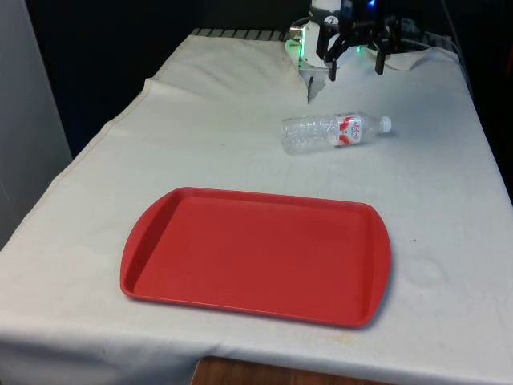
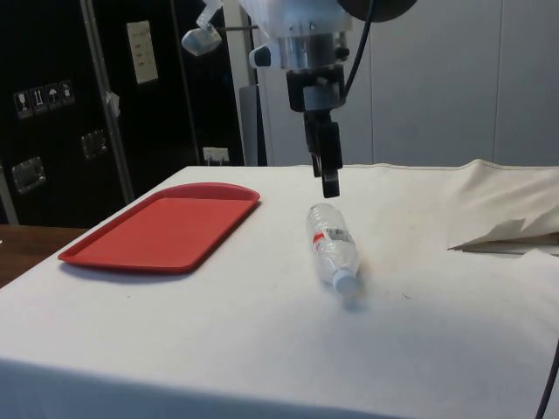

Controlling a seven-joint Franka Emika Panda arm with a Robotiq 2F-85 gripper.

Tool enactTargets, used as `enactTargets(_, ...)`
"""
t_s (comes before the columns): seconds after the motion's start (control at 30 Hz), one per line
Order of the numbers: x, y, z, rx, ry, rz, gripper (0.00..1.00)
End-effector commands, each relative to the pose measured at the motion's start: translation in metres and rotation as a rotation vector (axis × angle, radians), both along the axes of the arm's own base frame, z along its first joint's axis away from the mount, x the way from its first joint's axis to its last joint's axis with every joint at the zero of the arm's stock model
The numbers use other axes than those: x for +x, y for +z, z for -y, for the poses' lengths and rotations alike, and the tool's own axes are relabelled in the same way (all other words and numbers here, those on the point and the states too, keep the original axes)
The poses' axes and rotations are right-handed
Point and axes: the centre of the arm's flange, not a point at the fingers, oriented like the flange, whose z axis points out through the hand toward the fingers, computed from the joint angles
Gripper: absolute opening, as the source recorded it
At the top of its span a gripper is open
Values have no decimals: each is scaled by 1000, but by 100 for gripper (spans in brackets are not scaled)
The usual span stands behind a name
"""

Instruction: Place the bottle upright on the tray.

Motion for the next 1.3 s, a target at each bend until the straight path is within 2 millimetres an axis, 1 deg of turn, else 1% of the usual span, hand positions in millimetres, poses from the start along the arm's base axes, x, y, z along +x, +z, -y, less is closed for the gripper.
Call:
enactTargets(0.0,0,0,-2,6,6,22,100)
enactTargets(0.1,0,-1,0,3,7,18,100)
enactTargets(0.3,-1,-8,-7,16,44,62,100)
enactTargets(0.43,0,-12,-8,21,67,74,100)
enactTargets(0.47,1,-11,-6,12,60,63,100)
enactTargets(0.57,1,-15,-9,25,89,84,100)
enactTargets(1.27,0,-16,-6,23,237,86,100)
